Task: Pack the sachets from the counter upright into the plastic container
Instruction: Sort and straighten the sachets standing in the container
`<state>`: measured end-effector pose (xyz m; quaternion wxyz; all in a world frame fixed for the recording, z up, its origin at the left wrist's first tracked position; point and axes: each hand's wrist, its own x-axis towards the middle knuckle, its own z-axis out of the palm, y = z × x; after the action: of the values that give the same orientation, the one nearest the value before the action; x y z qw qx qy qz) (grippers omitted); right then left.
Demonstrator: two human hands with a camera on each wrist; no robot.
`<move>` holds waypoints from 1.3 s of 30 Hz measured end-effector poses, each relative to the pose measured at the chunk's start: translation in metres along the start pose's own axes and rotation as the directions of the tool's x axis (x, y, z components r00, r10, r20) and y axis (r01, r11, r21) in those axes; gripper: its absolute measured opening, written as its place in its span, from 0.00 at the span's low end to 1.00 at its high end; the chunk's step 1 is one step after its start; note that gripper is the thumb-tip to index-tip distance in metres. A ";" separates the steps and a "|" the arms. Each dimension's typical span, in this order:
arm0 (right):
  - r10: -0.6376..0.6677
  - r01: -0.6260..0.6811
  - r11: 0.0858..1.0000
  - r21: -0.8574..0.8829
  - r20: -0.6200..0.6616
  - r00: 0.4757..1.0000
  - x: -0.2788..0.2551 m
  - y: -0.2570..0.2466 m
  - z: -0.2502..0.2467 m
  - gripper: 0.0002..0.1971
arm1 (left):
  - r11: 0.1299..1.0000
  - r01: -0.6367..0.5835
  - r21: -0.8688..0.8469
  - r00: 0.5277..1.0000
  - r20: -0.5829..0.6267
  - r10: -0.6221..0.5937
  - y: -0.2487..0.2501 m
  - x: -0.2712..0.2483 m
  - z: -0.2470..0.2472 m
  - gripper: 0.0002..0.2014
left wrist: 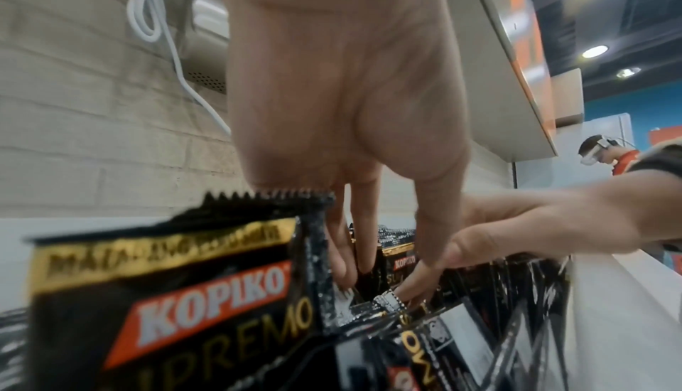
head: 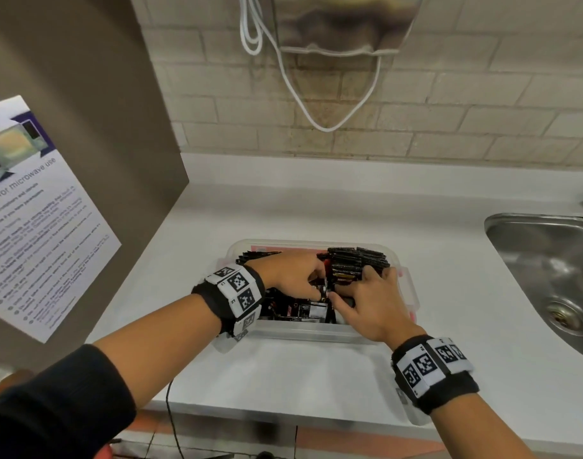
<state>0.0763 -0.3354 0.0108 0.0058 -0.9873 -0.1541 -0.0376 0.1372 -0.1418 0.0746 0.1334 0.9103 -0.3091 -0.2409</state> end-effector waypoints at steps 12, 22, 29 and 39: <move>0.135 -0.043 0.927 0.372 -0.225 0.965 -0.003 0.002 -0.003 0.12 | 0.986 0.122 0.111 0.951 0.272 -0.148 -0.003 0.006 -0.002 0.44; 0.139 -0.075 0.912 0.403 -0.133 0.981 -0.002 0.006 -0.002 0.12 | 0.988 0.106 0.112 0.923 0.358 -0.140 0.008 0.015 -0.001 0.24; 0.181 -0.036 0.869 0.494 -0.249 0.951 -0.003 0.008 0.000 0.10 | 0.986 0.127 0.110 0.900 0.405 -0.161 0.014 0.014 0.000 0.26; 0.189 -0.031 0.868 0.495 -0.272 0.944 -0.006 0.007 0.001 0.08 | 0.975 0.223 0.004 0.825 0.532 -0.191 0.022 0.014 0.004 0.32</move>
<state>0.0730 -0.3438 0.0098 0.2789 -0.9429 -0.0987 -0.1529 0.1340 -0.1682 0.0754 0.0426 0.8324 -0.2260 -0.5042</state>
